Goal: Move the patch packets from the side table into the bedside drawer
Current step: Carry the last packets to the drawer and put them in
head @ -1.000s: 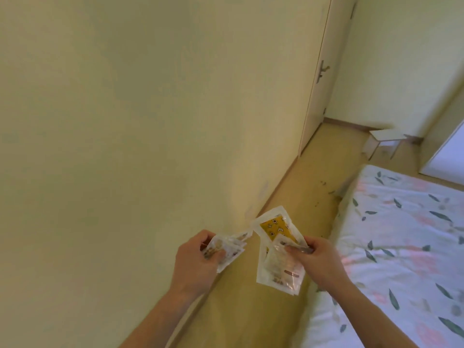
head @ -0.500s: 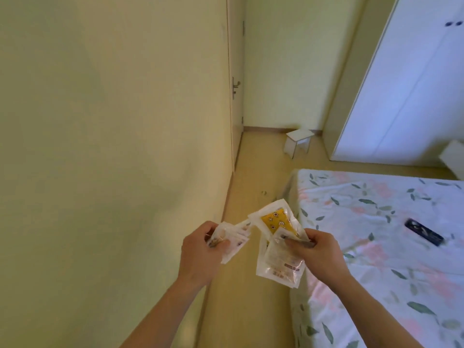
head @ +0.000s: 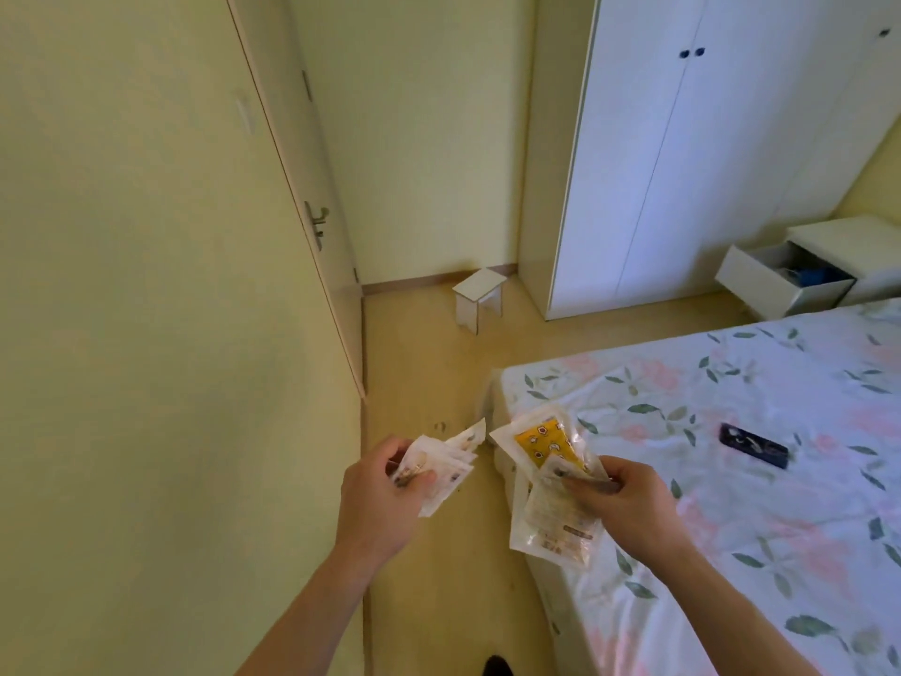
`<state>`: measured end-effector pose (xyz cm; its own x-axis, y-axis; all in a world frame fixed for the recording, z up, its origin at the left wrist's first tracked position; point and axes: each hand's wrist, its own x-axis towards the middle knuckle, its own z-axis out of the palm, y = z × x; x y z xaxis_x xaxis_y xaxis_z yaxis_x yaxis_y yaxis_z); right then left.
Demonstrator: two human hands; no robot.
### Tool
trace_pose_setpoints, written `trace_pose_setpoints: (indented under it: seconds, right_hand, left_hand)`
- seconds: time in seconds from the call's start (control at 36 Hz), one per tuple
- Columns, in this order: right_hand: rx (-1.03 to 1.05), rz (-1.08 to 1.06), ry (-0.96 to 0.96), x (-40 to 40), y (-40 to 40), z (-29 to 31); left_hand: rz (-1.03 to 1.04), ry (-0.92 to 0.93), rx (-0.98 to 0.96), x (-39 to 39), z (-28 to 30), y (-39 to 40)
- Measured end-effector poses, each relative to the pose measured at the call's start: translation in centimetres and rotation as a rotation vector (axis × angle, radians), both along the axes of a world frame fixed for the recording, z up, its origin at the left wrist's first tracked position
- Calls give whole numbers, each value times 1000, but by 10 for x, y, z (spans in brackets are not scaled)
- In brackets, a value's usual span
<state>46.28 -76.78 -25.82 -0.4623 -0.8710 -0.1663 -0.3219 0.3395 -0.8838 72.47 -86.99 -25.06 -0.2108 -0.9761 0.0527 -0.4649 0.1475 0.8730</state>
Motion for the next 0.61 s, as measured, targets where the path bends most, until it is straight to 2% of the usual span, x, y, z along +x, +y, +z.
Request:
trace_pose_setpoints:
  seconds: [0.39, 0.61]
  right_hand:
    - [3, 51, 35, -72, -283, 19]
    - [-7, -100, 11, -93, -405, 11]
  left_hand:
    - [-1, -14, 29, -70, 8, -262]
    - [-122, -41, 22, -111, -3, -427]
